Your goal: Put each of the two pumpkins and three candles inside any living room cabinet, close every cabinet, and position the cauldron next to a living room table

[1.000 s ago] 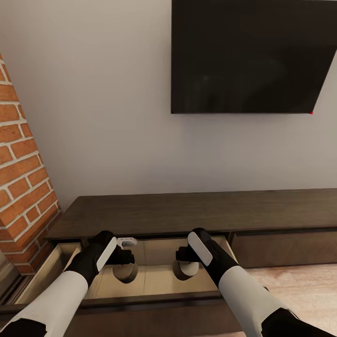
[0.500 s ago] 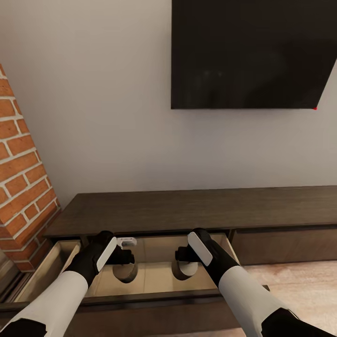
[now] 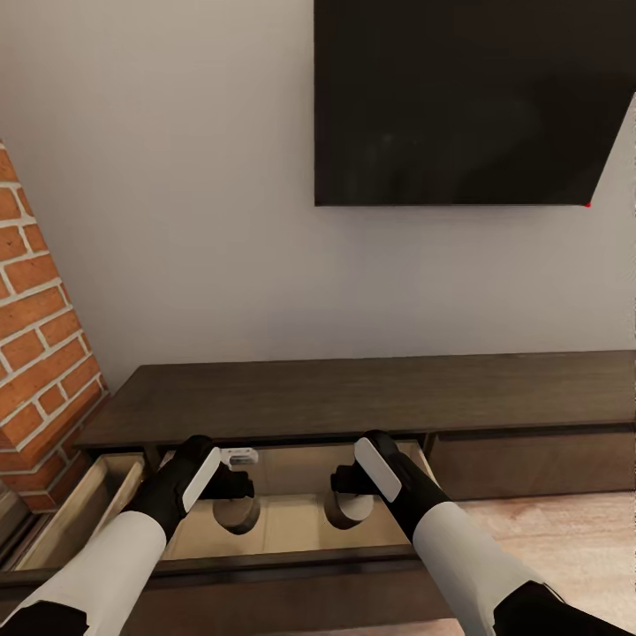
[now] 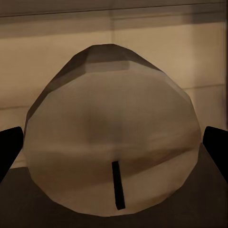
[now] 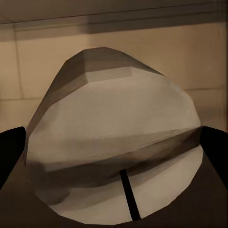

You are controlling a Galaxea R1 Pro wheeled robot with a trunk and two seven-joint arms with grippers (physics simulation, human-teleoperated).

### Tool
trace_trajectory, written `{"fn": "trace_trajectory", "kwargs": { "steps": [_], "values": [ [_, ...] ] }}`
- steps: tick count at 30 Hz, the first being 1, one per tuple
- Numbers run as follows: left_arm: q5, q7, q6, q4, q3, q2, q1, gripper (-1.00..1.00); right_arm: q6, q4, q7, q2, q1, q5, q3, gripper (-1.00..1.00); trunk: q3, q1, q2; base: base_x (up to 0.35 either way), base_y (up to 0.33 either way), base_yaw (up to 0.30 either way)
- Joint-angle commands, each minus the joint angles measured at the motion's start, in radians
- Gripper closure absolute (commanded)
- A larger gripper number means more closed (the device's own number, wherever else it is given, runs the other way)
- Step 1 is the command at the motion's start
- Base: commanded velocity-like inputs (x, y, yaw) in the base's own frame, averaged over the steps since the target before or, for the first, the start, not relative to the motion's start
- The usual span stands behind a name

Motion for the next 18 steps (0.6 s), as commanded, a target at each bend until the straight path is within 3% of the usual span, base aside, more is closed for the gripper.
{"fn": "trace_trajectory", "kwargs": {
  "steps": [1, 9, 18],
  "values": [
    [0.008, 0.007, 0.003, -0.001, -0.005, 0.001, -0.001, 1.00, 0.000, -0.001, -0.010, 0.000, -0.001, -0.012, 0.004, 1.00, -0.001, 0.000, 0.000, 0.000, -0.062, 0.000],
    [0.008, 0.008, 0.003, -0.001, -0.005, 0.001, -0.001, 1.00, 0.000, -0.001, -0.010, 0.000, -0.001, -0.012, 0.004, 1.00, -0.001, 0.000, 0.000, 0.020, -0.117, 0.000],
    [0.008, 0.007, 0.003, -0.001, -0.005, 0.001, -0.001, 1.00, 0.000, -0.001, -0.010, 0.000, -0.001, -0.012, 0.004, 1.00, -0.001, 0.000, 0.000, 0.165, -0.190, 0.000]
  ]
}}
